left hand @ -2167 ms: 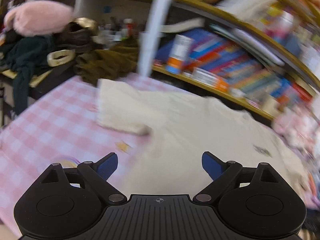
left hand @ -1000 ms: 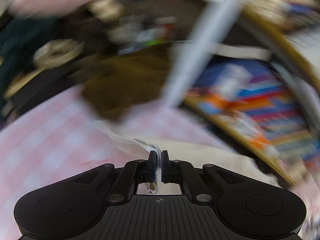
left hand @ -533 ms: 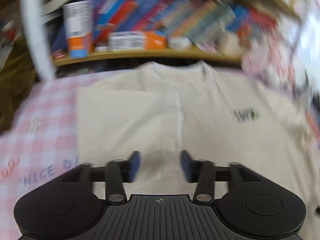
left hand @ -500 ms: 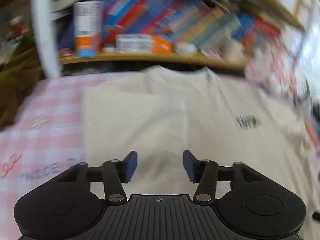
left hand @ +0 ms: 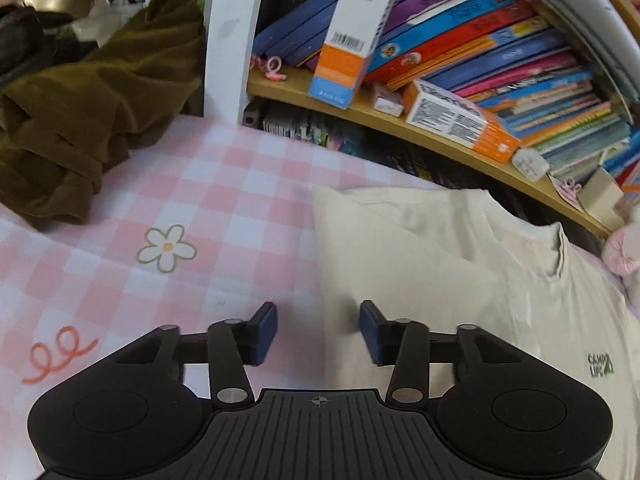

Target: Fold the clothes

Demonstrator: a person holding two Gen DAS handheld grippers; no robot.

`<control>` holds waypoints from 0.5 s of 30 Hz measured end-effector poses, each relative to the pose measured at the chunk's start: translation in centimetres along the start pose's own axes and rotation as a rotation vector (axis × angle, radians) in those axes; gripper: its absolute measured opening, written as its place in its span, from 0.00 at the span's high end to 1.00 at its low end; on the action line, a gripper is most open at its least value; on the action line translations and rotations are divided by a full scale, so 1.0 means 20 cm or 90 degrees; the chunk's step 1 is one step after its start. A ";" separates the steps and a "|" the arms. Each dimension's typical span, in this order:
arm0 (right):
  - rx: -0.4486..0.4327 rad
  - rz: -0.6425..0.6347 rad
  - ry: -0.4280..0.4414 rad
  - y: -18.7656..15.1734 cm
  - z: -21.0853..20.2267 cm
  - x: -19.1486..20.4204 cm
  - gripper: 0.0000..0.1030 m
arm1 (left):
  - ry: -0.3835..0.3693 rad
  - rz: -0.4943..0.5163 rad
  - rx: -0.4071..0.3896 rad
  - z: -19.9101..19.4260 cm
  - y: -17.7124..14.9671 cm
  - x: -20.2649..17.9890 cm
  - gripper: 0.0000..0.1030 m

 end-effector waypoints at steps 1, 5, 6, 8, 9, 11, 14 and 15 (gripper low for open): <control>0.001 -0.009 -0.005 -0.02 -0.01 0.03 0.25 | -0.008 -0.009 -0.005 0.01 0.01 0.01 0.67; 0.008 -0.006 -0.027 -0.10 -0.04 0.11 0.25 | -0.047 -0.019 -0.001 0.04 0.01 0.03 1.00; 0.007 0.002 -0.037 -0.11 -0.05 0.12 0.25 | -0.053 -0.016 -0.003 0.05 0.02 0.04 1.00; 0.001 0.015 -0.052 -0.13 -0.08 0.14 0.25 | -0.051 -0.006 -0.010 0.06 0.04 0.06 1.00; -0.002 0.013 -0.057 -0.14 -0.09 0.16 0.25 | -0.042 -0.002 -0.013 0.07 0.05 0.08 1.00; -0.006 0.008 -0.068 -0.15 -0.12 0.18 0.25 | -0.025 -0.002 -0.016 0.09 0.08 0.13 1.00; -0.011 0.008 -0.079 -0.15 -0.15 0.19 0.25 | -0.006 -0.010 -0.019 0.10 0.11 0.21 1.00; -0.012 0.009 -0.083 -0.16 -0.16 0.19 0.25 | -0.008 -0.011 -0.018 0.10 0.12 0.22 1.00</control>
Point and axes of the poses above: each gripper's, at about its wrist camera, not at the fingertips, and z roughly the way its jaws point, x to its left, y to its top, the point moved 9 cm from there along z, roughly the way its jaws point, and after that the axes turned 8 degrees about z, right-handed, at the moved point
